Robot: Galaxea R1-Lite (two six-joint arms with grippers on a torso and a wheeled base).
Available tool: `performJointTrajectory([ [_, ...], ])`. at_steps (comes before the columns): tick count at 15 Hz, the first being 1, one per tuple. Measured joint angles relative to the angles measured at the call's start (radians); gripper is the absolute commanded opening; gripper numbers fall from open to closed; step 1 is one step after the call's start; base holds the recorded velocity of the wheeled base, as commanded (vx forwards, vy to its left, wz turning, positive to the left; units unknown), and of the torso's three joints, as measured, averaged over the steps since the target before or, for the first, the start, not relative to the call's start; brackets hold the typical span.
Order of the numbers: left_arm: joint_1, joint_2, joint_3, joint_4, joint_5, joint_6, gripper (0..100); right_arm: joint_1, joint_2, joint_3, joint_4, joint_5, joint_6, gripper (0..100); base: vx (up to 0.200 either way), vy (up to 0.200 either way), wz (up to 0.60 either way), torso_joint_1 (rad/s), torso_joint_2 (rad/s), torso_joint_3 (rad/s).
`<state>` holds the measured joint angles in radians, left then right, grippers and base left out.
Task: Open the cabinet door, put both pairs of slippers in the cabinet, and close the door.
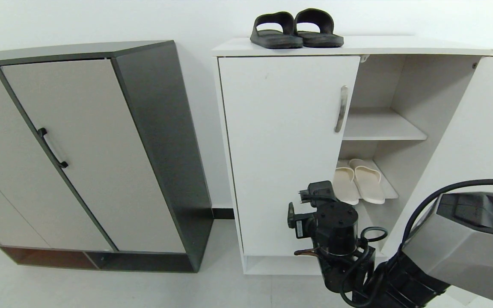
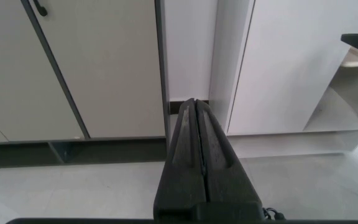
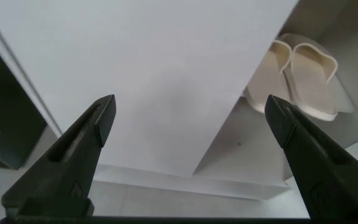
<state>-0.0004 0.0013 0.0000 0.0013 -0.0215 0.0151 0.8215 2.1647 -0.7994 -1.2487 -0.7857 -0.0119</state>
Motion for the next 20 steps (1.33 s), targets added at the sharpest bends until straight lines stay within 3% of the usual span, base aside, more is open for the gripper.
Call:
performJointTrajectory([
  [10,0.000,0.000,0.000,0.000,0.003,-0.003,0,0.002,0.007,0.002,-0.003,0.003,0.000,100,0.000,0.000,0.00,0.001,-0.01,-0.011],
  [20,0.001,0.000,0.000,-0.001,0.005,-0.003,0,0.001,0.009,0.005,-0.007,0.003,0.000,100,0.000,0.000,0.00,0.062,-0.40,-0.340],
])
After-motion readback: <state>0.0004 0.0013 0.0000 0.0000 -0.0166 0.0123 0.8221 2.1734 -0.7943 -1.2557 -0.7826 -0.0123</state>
